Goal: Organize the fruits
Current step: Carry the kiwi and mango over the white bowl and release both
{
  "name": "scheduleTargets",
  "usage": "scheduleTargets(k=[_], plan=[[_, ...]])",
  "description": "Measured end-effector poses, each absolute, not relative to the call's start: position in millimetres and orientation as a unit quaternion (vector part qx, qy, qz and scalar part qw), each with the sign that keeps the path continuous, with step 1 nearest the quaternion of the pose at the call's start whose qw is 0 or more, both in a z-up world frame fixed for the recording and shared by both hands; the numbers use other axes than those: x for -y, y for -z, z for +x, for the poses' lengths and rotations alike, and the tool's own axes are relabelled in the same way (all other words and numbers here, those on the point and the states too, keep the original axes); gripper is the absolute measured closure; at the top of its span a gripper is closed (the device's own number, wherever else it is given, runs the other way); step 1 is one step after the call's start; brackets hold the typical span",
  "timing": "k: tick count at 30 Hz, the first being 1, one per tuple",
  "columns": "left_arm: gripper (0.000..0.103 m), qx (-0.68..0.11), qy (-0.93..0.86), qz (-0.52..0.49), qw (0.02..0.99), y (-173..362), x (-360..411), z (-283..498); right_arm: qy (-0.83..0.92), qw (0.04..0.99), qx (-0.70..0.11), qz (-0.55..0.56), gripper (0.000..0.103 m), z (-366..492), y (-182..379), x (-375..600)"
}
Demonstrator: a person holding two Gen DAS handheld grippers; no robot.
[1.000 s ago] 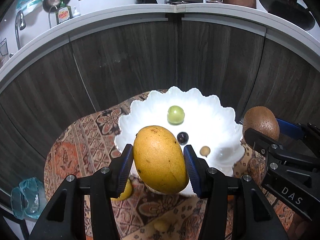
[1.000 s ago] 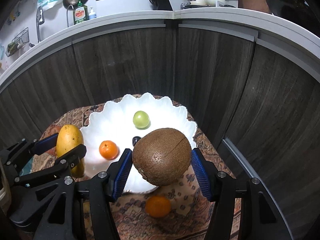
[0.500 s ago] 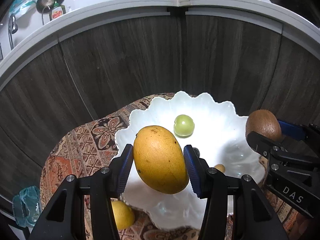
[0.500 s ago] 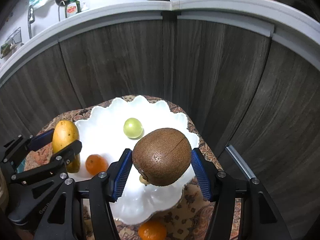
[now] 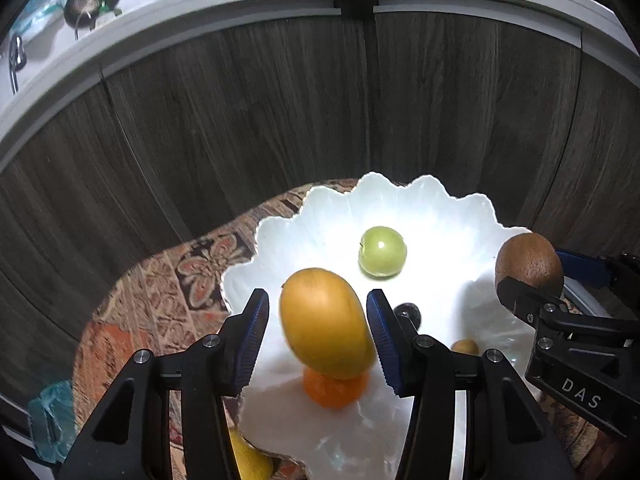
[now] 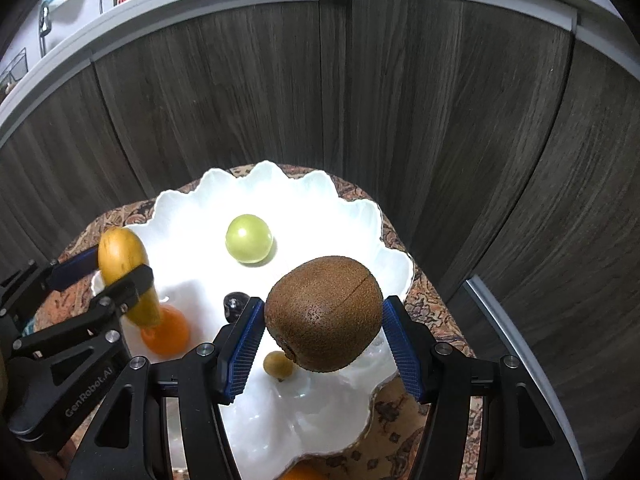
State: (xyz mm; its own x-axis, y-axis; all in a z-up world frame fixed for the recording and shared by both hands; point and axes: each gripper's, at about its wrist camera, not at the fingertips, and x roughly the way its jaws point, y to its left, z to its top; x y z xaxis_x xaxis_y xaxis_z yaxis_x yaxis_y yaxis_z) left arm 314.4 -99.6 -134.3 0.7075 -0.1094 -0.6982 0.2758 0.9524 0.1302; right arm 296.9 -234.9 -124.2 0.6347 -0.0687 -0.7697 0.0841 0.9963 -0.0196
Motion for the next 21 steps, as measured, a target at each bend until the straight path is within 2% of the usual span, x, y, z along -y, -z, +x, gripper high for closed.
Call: scheduleTargets(k=[6, 7, 8, 10, 16, 21], plan=[[0.039, -0.371, 0.094, 0.113, 0.917, 135, 94, 314, 0.047, 0.898, -0.437, 0.007, 0.040, 300, 130, 235], [0.036, -0.370, 0.091, 0.114, 0.917, 135, 93, 313, 0.053, 0.901, -0.430, 0.000, 0.033, 298, 127, 234], [0.036, -0.370, 0.089, 0.114, 0.918, 134, 92, 311, 0.057, 0.904, -0.424, -0.003, 0.021, 296, 124, 233], [0.030, -0.369, 0.086, 0.114, 0.919, 132, 91, 310, 0.066, 0.910, -0.410, -0.007, 0.015, 291, 118, 233], [0.015, -0.359, 0.073, 0.114, 0.924, 121, 86, 297, 0.076, 0.915, -0.397, -0.013, 0.013, 281, 105, 230], [0.010, -0.349, 0.063, 0.114, 0.928, 107, 79, 281, 0.078, 0.918, -0.388, -0.012, 0.012, 268, 93, 228]])
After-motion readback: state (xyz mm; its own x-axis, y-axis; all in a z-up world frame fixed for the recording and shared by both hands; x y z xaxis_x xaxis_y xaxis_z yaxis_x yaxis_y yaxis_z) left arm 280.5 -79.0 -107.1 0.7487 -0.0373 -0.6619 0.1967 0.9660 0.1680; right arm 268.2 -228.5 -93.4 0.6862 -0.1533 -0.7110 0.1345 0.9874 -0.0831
